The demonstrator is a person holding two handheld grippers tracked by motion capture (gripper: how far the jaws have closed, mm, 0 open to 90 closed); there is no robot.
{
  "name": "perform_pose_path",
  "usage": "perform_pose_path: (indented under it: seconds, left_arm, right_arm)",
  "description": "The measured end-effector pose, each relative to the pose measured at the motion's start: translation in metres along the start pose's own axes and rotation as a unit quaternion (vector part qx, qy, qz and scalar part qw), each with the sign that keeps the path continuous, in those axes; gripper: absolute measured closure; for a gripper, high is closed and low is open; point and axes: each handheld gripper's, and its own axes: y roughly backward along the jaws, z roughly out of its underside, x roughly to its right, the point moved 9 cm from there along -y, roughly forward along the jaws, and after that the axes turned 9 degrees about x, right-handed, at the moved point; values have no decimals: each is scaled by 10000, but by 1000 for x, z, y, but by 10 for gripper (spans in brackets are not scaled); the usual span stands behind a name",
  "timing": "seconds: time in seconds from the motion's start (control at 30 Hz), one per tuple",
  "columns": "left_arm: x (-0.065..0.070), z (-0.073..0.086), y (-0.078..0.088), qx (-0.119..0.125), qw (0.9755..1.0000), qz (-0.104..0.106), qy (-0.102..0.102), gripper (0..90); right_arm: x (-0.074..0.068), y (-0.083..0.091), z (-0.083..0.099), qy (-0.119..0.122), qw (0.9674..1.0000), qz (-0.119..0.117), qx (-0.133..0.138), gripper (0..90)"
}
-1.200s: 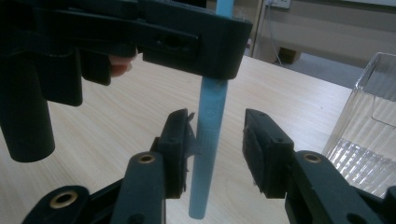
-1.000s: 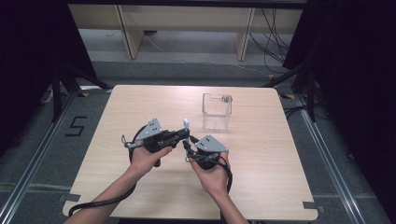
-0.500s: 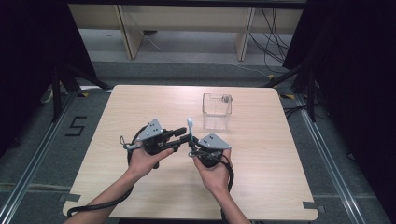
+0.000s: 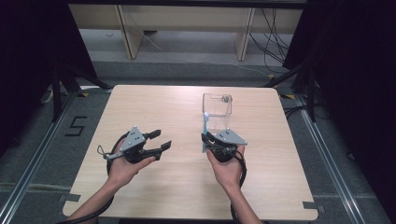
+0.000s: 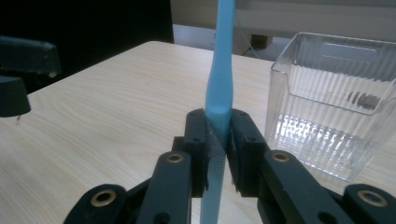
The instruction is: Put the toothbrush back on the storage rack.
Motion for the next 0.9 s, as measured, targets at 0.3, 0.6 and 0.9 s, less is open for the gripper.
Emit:
perform_pose_path:
  seconds: [0.3,0.6,0.9]
  left_arm:
    - [-8,18,19,-22,9996,-243,124,378]
    - [-15,43,32,52,9988,-465,114,384]
    - [-27,62,42,284,9953,-892,229,374]
  right_arm:
    - [3,3,-5,-54,9998,9,168,788]
    - [16,6,-13,-82,9993,219,308,788]
    - [30,0,-19,-20,9985,392,388,788]
